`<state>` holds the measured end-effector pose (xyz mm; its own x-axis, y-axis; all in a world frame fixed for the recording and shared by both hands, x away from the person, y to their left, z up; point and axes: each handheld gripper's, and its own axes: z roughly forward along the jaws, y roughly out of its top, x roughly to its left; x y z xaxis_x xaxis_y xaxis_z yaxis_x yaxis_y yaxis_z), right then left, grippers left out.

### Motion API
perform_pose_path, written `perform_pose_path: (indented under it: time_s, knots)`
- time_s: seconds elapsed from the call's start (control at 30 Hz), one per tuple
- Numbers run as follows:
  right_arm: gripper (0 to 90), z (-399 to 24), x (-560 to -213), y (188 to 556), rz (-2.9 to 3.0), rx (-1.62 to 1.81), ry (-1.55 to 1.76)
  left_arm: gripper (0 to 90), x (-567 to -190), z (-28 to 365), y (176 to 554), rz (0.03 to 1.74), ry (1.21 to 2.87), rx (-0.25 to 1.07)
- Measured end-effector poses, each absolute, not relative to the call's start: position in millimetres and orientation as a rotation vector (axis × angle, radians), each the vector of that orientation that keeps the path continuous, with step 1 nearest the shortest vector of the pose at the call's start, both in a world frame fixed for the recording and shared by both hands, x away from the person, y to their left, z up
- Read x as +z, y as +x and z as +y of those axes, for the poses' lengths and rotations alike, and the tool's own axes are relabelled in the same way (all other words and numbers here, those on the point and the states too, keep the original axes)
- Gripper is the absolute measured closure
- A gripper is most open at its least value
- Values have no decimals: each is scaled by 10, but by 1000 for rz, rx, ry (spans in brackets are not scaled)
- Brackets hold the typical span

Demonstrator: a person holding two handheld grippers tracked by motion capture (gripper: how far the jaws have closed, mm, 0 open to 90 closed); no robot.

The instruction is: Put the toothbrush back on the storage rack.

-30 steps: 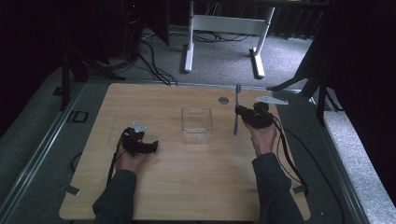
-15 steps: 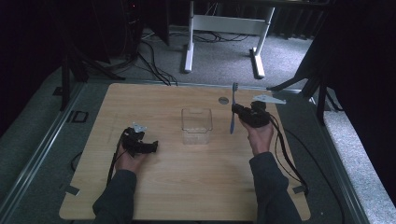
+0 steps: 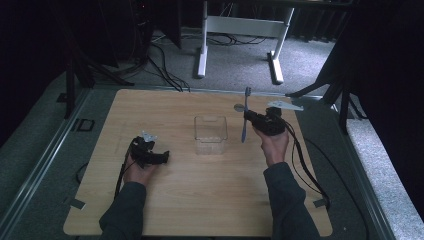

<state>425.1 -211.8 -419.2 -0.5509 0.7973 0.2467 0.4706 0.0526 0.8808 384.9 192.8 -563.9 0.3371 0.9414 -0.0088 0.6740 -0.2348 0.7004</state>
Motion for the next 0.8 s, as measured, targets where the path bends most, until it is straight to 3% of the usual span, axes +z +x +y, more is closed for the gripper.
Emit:
perform_pose_path:
  time_s: [0.8]
  knots:
    - [812, -1859, -4126, 4250, 2061, 1552, 1228, 76, -5638, 1928, 3849, 1411, 1996, 566]
